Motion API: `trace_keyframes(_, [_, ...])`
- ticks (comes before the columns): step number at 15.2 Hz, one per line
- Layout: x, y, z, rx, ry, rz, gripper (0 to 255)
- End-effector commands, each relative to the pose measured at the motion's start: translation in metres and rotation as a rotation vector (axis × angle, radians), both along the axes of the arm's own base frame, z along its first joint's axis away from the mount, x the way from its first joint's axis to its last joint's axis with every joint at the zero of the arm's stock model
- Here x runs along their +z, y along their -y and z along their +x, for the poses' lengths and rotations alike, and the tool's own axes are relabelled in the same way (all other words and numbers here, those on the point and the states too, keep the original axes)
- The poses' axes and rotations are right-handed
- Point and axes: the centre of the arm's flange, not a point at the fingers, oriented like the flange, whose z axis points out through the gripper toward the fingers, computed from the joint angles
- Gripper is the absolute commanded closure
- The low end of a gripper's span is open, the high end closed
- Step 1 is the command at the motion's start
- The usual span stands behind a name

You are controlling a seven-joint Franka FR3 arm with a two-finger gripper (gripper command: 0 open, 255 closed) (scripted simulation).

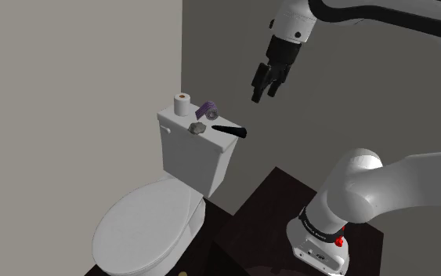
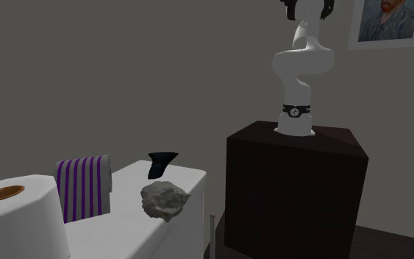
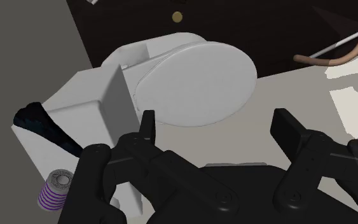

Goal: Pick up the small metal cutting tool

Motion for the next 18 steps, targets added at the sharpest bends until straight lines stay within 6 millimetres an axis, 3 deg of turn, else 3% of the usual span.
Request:
trace_keyframes(1, [0.0,0.0,0.0,0.0,0.0,0.0,0])
trace_keyframes(18, [-0.159,0.129,0.079,0.138,0.03,-0.044,0])
